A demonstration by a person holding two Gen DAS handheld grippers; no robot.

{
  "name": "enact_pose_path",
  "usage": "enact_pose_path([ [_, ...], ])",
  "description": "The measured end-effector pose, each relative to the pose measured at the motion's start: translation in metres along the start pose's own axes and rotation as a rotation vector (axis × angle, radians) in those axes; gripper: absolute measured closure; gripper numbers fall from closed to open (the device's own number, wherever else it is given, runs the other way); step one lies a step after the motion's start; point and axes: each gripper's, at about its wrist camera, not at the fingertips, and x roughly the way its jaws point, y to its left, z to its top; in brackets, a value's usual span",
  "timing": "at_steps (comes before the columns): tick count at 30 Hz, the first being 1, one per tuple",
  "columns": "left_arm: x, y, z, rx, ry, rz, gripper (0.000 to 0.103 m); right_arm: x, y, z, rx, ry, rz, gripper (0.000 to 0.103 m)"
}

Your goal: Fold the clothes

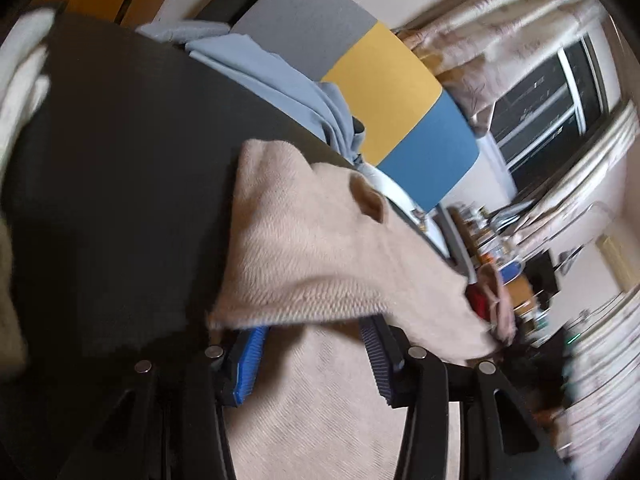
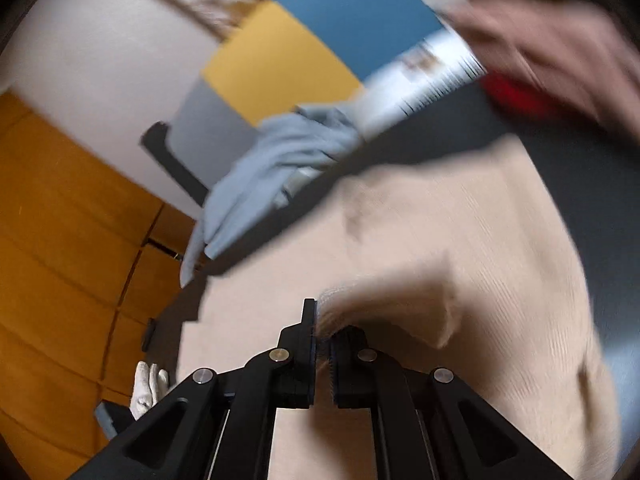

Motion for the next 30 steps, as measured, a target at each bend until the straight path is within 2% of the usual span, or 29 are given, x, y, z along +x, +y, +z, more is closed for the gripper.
enact_pose_path([
  [1,-0.003,0.001,-0.002,-0.02,-0.003,-0.022,0.056,0.003,-0.012,-0.006,0.04,0.012,0.04,0.093],
  [4,-0.011,0.003,-0.008,-0.074,-0.02,-0.085,0.055,0.008,-0.029,-0.014,0.129,0.009,0.134,0.092],
  [5,-0.015,0.004,-0.009,-0.103,-0.035,-0.125,0.054,0.007,-0.03,-0.014,0.139,0.006,0.142,0.09],
  [7,-0.016,0.005,-0.005,-0.159,-0.059,-0.181,0.05,0.008,-0.032,-0.011,0.17,-0.005,0.164,0.066],
  [8,-0.016,0.007,-0.002,-0.195,-0.072,-0.211,0.048,0.009,-0.032,-0.009,0.19,-0.012,0.176,0.064],
  [11,-0.001,0.016,0.008,-0.321,-0.067,-0.224,0.045,0.012,-0.033,-0.003,0.242,-0.032,0.206,0.064],
  [12,0.007,0.018,0.012,-0.333,-0.053,-0.184,0.045,0.013,-0.031,-0.002,0.234,-0.028,0.175,0.072],
  [13,0.015,0.019,0.015,-0.343,-0.038,-0.145,0.047,0.017,-0.027,0.0,0.214,-0.018,0.133,0.088],
  [14,0.02,0.016,0.019,-0.325,-0.037,-0.122,0.051,0.021,-0.02,0.002,0.184,-0.007,0.101,0.098],
  [16,0.022,0.006,0.022,-0.248,-0.031,-0.096,0.057,0.014,0.001,0.011,0.082,-0.026,0.063,0.097],
  [18,0.024,-0.007,0.021,-0.16,-0.024,-0.069,0.07,-0.006,0.027,0.022,-0.042,-0.1,0.057,0.097],
  [20,0.026,-0.019,0.021,-0.071,-0.016,-0.041,0.07,-0.03,0.051,0.031,-0.161,-0.188,0.065,0.097],
  [22,0.029,-0.032,0.021,0.017,-0.009,-0.013,0.07,-0.041,0.059,0.038,-0.226,-0.225,0.034,0.097],
  [25,0.032,-0.05,0.02,0.146,0.003,0.029,0.075,-0.026,0.034,0.039,-0.192,-0.143,-0.035,0.097],
  [26,0.033,-0.044,0.012,0.137,0.026,0.051,0.075,-0.018,0.023,0.036,-0.165,-0.111,-0.067,0.097],
  [28,0.029,-0.03,0.007,0.073,0.03,0.021,0.075,-0.011,-0.005,0.025,-0.1,-0.066,-0.094,0.093],
  [30,0.024,-0.017,0.004,0.007,0.023,-0.013,0.072,-0.008,-0.032,0.016,-0.006,-0.044,-0.068,0.086],
])
